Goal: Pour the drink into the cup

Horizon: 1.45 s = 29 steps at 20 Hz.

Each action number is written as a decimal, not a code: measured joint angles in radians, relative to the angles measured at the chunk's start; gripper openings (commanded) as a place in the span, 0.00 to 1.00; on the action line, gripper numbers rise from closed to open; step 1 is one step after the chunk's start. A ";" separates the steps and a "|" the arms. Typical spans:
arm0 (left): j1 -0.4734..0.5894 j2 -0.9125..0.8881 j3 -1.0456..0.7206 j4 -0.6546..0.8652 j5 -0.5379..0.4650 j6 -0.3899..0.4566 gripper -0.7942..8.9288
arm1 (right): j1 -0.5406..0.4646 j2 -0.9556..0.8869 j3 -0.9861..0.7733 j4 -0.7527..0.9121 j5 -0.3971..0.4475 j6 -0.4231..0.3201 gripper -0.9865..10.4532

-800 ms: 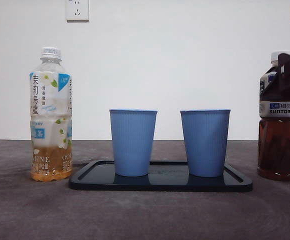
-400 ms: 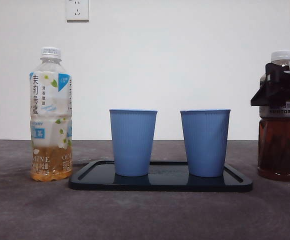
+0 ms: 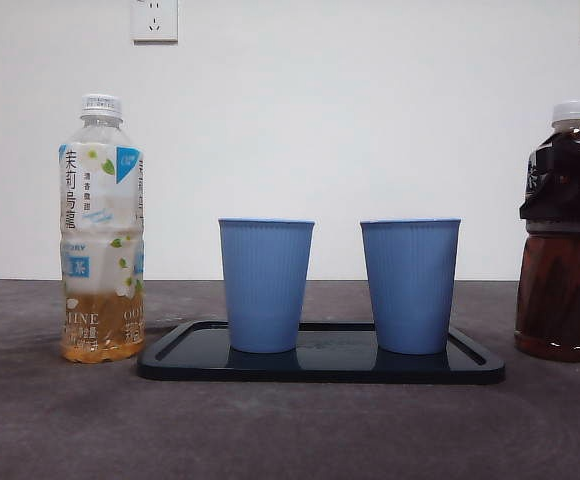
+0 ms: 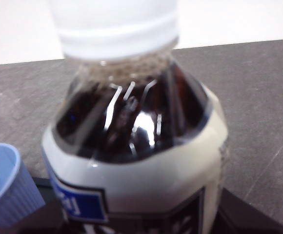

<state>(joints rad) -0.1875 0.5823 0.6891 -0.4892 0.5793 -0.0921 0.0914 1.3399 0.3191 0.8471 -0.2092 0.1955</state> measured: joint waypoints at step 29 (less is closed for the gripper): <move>0.000 0.000 0.000 0.000 0.000 0.005 0.59 | 0.357 -0.157 0.704 -1.683 0.402 -0.299 0.22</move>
<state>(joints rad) -0.1875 0.5823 0.6891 -0.4896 0.5793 -0.0868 0.4484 1.1828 1.0233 -0.8356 0.1925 -0.1032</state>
